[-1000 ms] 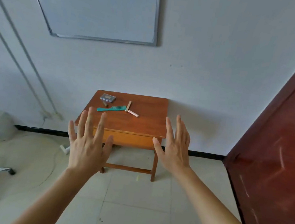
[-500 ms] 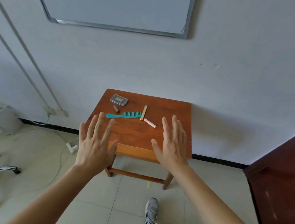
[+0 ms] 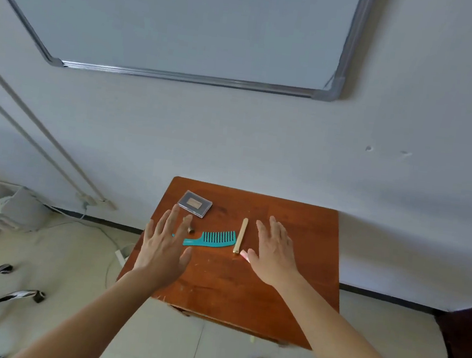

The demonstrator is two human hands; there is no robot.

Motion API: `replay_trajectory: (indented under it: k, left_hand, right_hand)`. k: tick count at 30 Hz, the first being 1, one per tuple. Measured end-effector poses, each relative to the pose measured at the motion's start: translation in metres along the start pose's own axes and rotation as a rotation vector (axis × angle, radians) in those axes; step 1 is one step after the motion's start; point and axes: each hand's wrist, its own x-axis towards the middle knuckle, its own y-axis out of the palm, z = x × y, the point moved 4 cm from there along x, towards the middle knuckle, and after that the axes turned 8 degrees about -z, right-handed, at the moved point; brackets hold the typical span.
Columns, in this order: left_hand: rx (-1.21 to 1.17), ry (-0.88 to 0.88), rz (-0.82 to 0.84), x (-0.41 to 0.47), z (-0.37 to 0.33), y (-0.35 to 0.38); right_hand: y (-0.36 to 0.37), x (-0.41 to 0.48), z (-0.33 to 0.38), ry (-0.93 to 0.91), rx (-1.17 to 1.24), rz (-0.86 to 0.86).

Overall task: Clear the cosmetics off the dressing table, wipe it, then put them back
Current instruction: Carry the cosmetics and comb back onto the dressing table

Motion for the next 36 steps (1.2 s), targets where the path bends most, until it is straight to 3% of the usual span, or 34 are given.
replay_trajectory:
  k: [8, 14, 23, 27, 33, 36]
  left_hand:
    - [-0.083, 0.14, 0.212, 0.076, 0.021, 0.072]
    - [-0.069, 0.382, 0.44, 0.103, 0.005, 0.136]
    - [-0.022, 0.596, 0.4, 0.109, 0.003, 0.159]
    - [-0.11, 0.586, 0.384, 0.119, -0.002, 0.153]
    - [-0.284, 0.387, 0.503, 0.129, 0.006, 0.136]
    - [-0.388, 0.299, 0.471, 0.135, 0.013, 0.129]
  right_hand:
    - [0.06, 0.035, 0.001, 0.152, 0.006, 0.125]
    - [0.1, -0.005, -0.002, 0.28, 0.033, 0.191]
    - [0.117, -0.019, 0.028, 0.482, -0.05, 0.123]
    - [0.111, -0.014, 0.027, 0.531, -0.05, 0.087]
    - [0.106, -0.016, 0.022, 0.619, 0.009, 0.13]
    - [0.1, -0.019, 0.015, 0.665, 0.034, 0.12]
